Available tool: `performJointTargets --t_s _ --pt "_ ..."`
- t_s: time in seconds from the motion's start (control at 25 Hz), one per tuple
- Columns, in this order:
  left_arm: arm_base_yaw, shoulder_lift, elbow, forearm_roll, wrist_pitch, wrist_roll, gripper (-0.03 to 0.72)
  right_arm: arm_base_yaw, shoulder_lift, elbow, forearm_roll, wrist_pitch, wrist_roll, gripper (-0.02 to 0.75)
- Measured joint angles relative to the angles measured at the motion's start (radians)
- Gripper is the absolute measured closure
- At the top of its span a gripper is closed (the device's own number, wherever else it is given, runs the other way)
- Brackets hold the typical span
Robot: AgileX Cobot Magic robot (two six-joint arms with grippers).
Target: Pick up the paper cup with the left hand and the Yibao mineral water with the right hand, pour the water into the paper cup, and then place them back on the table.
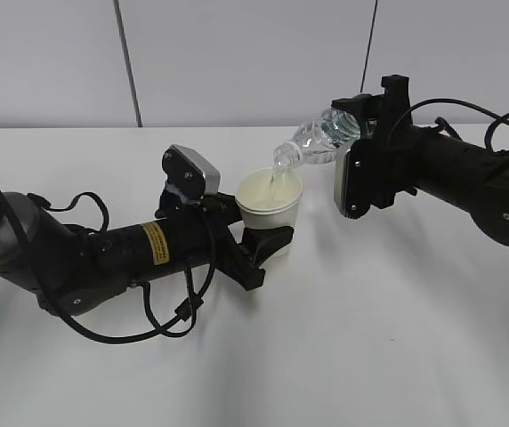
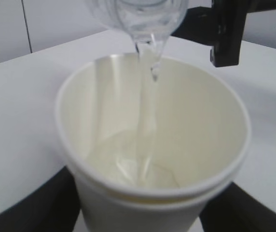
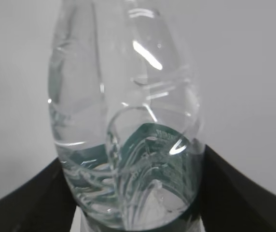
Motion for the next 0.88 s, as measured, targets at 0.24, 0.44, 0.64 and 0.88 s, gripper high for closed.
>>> performJointTargets --t_s 0.24,0.44,0.64,0.88 --pt "0.0 0.0 0.0 0.001 0.001 0.0 0.248 0.0 0.0 0.0 0.003 0.0 0.0 0.236" --pt "0.0 0.0 0.0 0.001 0.004 0.0 0.248 0.0 0.0 0.0 0.003 0.0 0.006 0.236" --pt "0.0 0.0 0.0 0.001 0.005 0.0 0.248 0.0 0.0 0.0 0.003 0.0 0.039 0.236" --pt "0.0 0.0 0.0 0.001 0.005 0.0 0.248 0.0 0.0 0.0 0.005 0.0 0.094 0.236"
